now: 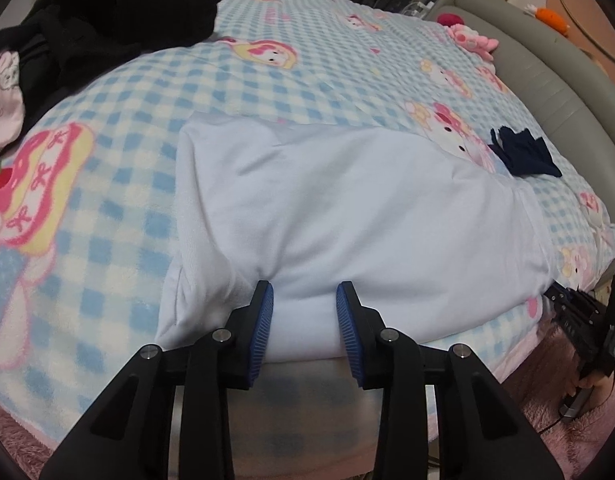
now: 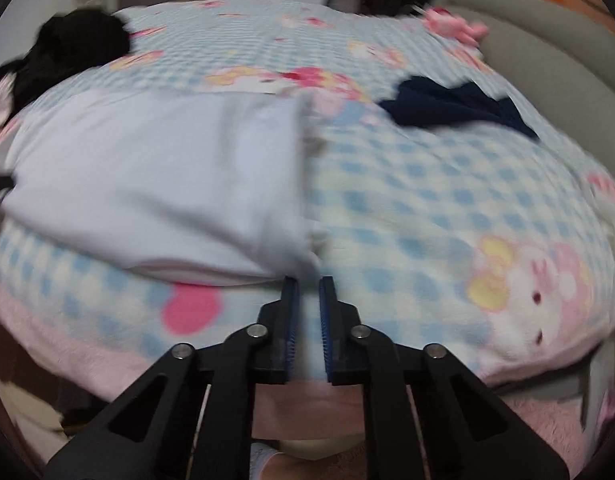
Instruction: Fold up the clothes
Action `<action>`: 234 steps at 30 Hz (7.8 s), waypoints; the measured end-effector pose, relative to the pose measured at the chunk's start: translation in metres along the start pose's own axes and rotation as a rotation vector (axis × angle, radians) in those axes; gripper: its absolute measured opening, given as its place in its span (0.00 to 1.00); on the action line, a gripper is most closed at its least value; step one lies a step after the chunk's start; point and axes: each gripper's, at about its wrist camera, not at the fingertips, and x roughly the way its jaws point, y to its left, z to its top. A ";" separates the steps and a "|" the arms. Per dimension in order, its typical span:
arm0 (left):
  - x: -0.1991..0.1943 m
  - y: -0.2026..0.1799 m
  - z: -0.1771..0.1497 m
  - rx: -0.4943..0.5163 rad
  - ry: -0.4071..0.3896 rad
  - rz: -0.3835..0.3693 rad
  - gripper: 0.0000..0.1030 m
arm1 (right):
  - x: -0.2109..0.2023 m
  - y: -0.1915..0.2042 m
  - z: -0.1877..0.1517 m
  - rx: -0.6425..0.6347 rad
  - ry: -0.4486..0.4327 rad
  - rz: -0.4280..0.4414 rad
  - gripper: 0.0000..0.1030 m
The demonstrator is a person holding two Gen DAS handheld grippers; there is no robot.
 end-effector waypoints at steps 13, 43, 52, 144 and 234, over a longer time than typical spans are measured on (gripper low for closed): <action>-0.003 0.004 0.009 -0.046 -0.040 -0.008 0.33 | -0.004 -0.001 0.015 0.135 -0.049 0.304 0.22; 0.014 0.074 0.075 -0.245 -0.158 0.089 0.26 | 0.041 0.032 0.080 0.153 -0.135 0.313 0.12; 0.015 -0.041 0.040 0.011 -0.135 -0.136 0.34 | -0.004 0.020 0.064 0.201 -0.222 0.314 0.32; 0.013 0.034 -0.003 -0.235 -0.006 -0.405 0.43 | -0.030 0.140 0.107 0.029 -0.190 0.520 0.05; -0.063 0.033 0.009 -0.106 -0.236 -0.257 0.15 | -0.026 0.133 0.069 0.089 -0.046 0.493 0.72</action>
